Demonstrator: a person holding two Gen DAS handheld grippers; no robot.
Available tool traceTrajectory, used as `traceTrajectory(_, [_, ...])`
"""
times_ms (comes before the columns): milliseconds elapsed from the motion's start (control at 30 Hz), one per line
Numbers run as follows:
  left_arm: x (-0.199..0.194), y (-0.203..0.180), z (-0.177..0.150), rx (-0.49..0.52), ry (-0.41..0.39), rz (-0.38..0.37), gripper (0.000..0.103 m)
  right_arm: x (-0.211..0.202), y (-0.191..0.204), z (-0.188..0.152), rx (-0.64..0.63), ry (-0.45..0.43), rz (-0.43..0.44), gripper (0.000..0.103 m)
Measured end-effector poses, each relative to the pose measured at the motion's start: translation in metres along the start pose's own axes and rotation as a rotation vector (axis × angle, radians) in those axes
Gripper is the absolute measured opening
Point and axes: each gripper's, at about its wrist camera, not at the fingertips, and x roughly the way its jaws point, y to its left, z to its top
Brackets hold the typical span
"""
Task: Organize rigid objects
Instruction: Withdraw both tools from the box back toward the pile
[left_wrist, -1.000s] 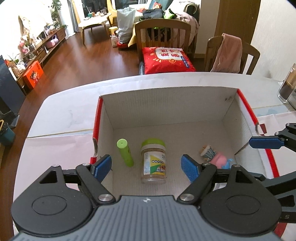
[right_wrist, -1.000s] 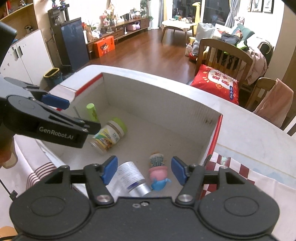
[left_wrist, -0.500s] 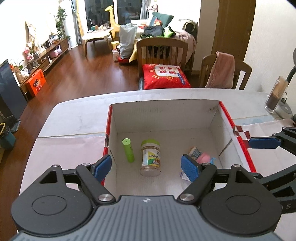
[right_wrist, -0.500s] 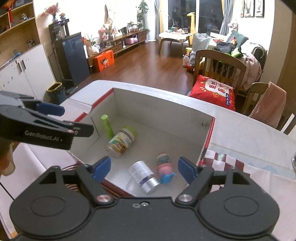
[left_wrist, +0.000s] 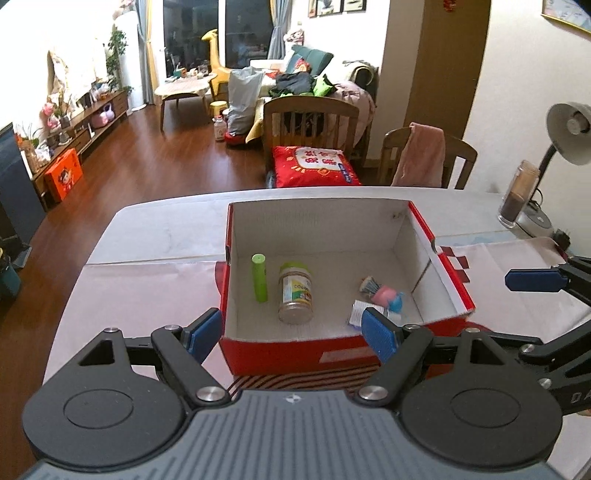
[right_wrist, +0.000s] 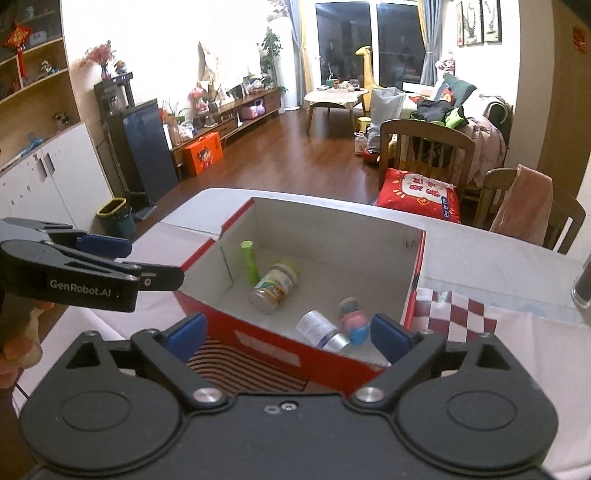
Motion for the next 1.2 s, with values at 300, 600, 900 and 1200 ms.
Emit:
traceTrajectory(300, [-0.024,0.003,-0.033,0.038,-0.031,-0.023,0.085,-0.029,0.011,-0.035,0.052,-0.039,-0.034,0.102])
traceTrajectory(600, [-0.025,0.002,-0.075,0.057,0.000,-0.028,0.085,-0.034,0.011,-0.080,0.111,0.002,-0.080,0.102])
traceTrajectory(900, [-0.012,0.002,-0.118,0.074,0.061,-0.070,0.085,-0.026,0.009,-0.115,0.109,0.053,-0.118,0.102])
traceTrajectory(1200, [0.009,-0.020,-0.145,0.185,0.103,-0.137,0.085,-0.004,0.004,-0.141,0.040,0.154,-0.119,0.097])
